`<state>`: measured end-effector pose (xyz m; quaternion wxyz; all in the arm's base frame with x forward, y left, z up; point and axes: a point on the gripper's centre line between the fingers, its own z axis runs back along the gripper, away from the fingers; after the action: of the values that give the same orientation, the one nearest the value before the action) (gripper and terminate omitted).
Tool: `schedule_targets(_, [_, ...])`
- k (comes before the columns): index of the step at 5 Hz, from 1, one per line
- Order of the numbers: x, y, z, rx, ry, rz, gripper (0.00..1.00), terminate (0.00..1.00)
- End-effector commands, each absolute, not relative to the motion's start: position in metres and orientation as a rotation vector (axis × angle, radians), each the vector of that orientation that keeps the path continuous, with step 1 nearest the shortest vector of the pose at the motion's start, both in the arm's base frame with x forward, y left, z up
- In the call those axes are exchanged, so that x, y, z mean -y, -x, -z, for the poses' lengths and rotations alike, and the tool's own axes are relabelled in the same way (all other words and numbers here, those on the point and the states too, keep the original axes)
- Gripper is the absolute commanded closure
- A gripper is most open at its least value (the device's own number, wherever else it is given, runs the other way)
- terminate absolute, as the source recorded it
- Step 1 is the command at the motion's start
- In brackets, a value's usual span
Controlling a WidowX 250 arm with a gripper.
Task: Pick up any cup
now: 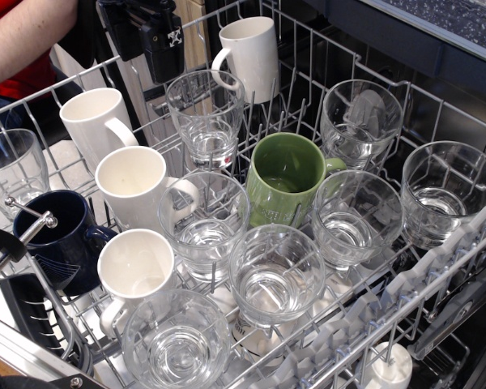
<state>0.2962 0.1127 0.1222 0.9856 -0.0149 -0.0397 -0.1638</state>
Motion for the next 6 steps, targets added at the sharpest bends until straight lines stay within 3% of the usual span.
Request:
schedule_targets(1, [-0.113, -0.296, -0.122, 0.08, 0.03, 0.329, 0.0, 0.0])
schedule_targets(6, [-0.111, -0.299, -0.022, 0.123, -0.023, 0.273, 0.0, 0.0])
